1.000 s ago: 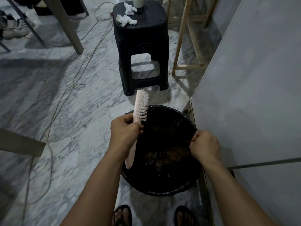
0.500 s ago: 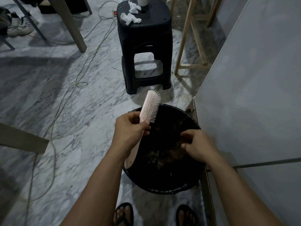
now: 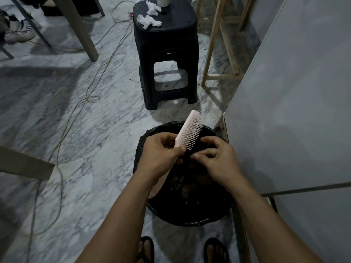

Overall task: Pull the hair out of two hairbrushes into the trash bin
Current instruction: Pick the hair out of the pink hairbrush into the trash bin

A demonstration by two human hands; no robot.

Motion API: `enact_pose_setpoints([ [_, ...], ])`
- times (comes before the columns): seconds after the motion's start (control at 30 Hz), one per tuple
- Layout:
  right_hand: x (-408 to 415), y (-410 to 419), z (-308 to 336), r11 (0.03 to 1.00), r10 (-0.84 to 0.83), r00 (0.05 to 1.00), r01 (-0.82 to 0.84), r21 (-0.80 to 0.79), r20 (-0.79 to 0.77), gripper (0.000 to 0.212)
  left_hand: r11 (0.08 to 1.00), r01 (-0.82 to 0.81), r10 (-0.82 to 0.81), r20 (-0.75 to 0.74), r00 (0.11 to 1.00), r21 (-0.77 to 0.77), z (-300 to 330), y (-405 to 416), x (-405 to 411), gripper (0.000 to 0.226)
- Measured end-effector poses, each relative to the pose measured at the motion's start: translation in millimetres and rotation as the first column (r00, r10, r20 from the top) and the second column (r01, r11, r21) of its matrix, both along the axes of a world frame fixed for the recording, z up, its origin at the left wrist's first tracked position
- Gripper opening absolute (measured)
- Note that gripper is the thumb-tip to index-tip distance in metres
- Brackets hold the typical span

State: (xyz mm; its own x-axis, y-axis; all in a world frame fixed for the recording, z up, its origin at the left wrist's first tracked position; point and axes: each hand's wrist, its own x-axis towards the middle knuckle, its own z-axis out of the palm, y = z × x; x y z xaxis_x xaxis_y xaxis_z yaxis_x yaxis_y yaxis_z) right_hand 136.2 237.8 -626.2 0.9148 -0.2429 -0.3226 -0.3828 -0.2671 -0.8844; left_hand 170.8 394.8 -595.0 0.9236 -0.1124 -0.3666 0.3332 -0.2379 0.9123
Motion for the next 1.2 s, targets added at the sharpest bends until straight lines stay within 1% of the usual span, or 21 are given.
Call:
enact_pose_setpoints([
  [0.03,0.4,-2.8,-2.0,0.998,-0.022,1.000,0.021,-0.055,-0.020,0.038,1.000,-0.021,0.021,0.004,1.000,0.010,-0.7,1.2,0.9,0.019],
  [0.1,0.5,-9.2,-5.8,0.970,-0.051,0.996,0.033,-0.239,-0.070,0.026,0.998,-0.059,0.059,0.006,0.998,0.016,-1.1,4.1,3.0,0.018],
  [0.17,-0.5,-15.7,-8.1,0.923,-0.088,0.990,0.041,-0.384,-0.108,0.025,0.995,-0.098,0.097,0.008,0.995,0.009,-0.6,7.7,4.5,0.018],
  [0.27,-2.1,-26.1,-9.7,0.879,-0.151,0.975,0.056,-0.474,-0.166,0.031,0.989,-0.146,0.147,0.016,0.989,-0.022,-0.1,13.7,6.7,0.017],
  [0.33,-3.3,-29.9,-10.5,0.872,-0.117,0.961,-0.022,-0.488,-0.252,0.027,0.988,-0.147,0.147,0.002,0.989,-0.040,-1.2,16.0,7.4,0.016],
  [0.37,-3.2,-30.7,-11.5,0.876,-0.068,0.951,-0.088,-0.475,-0.302,0.023,0.990,-0.139,0.138,-0.009,0.990,-0.041,-2.1,16.4,7.5,0.016],
  [0.4,-2.9,-29.7,-12.3,0.878,-0.020,0.942,-0.144,-0.456,-0.335,0.025,0.991,-0.125,0.125,-0.019,0.992,-0.038,-2.8,16.3,7.5,0.016],
  [0.43,-1.6,-28.4,-13.1,0.881,0.015,0.938,-0.176,-0.439,-0.345,0.036,0.993,-0.108,0.107,-0.030,0.994,-0.038,-3.0,16.0,7.0,0.017],
  [0.47,0.3,-27.0,-12.5,0.890,0.025,0.947,-0.167,-0.424,-0.320,0.047,0.995,-0.089,0.087,-0.042,0.995,-0.039,-2.6,15.8,6.4,0.017],
  [0.5,3.4,-25.8,-11.1,0.913,0.012,0.966,-0.115,-0.391,-0.256,0.054,0.997,-0.069,0.067,-0.053,0.996,-0.038,-1.9,15.7,6.3,0.015],
  [0.53,6.5,-24.8,-8.7,0.945,-0.010,0.985,-0.047,-0.323,-0.172,0.055,0.998,-0.044,0.042,-0.061,0.997,-0.033,-1.2,15.9,6.2,0.013],
  [0.57,9.1,-23.4,-5.8,0.977,-0.037,0.996,0.019,-0.213,-0.084,0.052,1.000,-0.016,0.015,-0.065,0.998,-0.019,-0.3,16.2,5.7,0.011],
  [0.63,9.8,-19.1,3.0,0.993,-0.105,0.994,0.104,0.055,0.018,0.044,0.999,0.043,-0.042,-0.074,0.996,0.017,2.3,15.3,2.6,0.011],
  [0.7,5.8,-16.5,10.1,0.964,-0.133,0.991,0.122,0.237,0.030,0.040,0.994,0.101,-0.096,-0.095,0.991,0.043,4.5,13.0,-4.9,0.015],
  [0.77,0.0,-15.4,18.0,0.927,-0.136,0.991,0.121,0.356,0.018,0.041,0.985,0.162,-0.155,-0.099,0.983,0.065,8.2,12.9,-15.0,0.017],
  [0.8,-3.8,-16.5,22.4,0.914,-0.136,0.991,0.118,0.389,0.018,0.041,0.979,0.191,-0.184,-0.095,0.978,0.075,11.5,13.3,-20.3,0.018],
  [0.83,-7.3,-17.7,27.4,0.910,-0.131,0.991,0.112,0.398,0.021,0.040,0.974,0.212,-0.204,-0.092,0.975,0.084,15.3,14.0,-24.9,0.020],
  [1.0,-19.2,-20.4,66.1,0.946,-0.081,0.997,0.080,0.316,-0.009,0.029,0.954,0.280,-0.270,-0.102,0.958,0.104,44.4,21.2,-38.2,0.023],
  [1.1,-21.4,-23.1,108.6,0.951,-0.067,0.997,0.074,0.302,-0.033,0.016,0.930,0.331,-0.323,-0.074,0.944,0.163,74.5,29.0,-44.0,0.022],
  [1.2,-21.6,-27.7,154.2,0.967,-0.072,0.996,0.082,0.243,-0.047,0.013,0.893,0.373,-0.377,-0.033,0.926,0.252,107.7,39.5,-49.7,0.027],
])
